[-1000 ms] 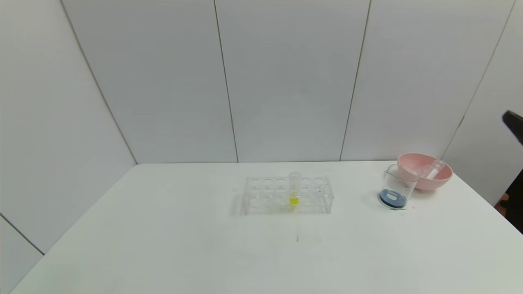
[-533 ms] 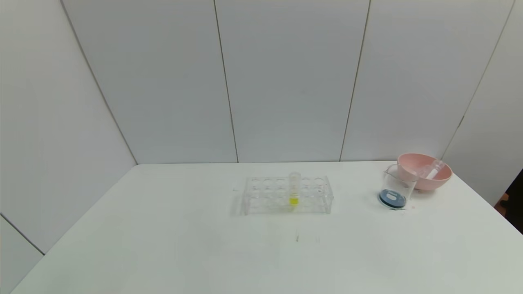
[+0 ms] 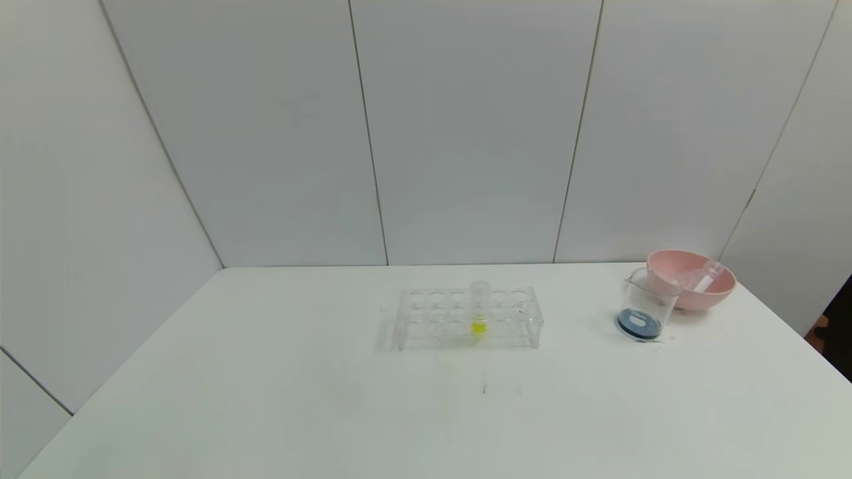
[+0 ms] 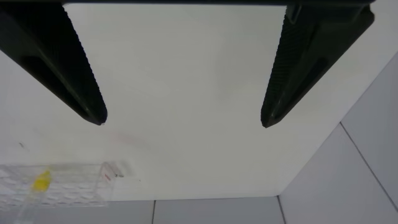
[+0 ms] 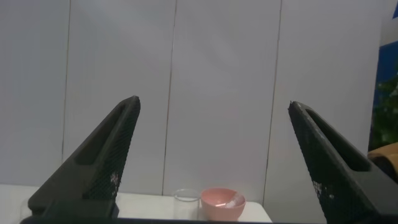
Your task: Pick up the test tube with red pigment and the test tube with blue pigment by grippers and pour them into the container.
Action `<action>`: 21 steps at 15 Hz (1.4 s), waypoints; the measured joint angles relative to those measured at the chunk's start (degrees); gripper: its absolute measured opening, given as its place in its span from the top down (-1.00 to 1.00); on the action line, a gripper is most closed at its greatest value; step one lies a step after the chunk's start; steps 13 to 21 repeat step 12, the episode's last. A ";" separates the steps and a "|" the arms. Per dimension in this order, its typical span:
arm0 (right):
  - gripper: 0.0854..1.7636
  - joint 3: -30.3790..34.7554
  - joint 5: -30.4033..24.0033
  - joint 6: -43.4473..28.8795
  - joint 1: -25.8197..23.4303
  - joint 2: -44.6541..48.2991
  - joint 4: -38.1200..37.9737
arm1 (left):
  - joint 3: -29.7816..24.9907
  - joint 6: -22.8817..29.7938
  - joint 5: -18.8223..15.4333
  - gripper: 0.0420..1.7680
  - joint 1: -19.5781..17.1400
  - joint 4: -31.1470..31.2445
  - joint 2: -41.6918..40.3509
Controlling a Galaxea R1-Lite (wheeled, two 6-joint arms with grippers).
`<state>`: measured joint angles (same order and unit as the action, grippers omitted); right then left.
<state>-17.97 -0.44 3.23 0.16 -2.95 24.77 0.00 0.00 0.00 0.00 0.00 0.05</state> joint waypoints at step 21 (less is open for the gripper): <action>-0.93 17.81 -0.05 -0.41 -0.09 3.02 -25.53 | 0.00 0.00 0.00 -1.00 0.00 0.00 0.00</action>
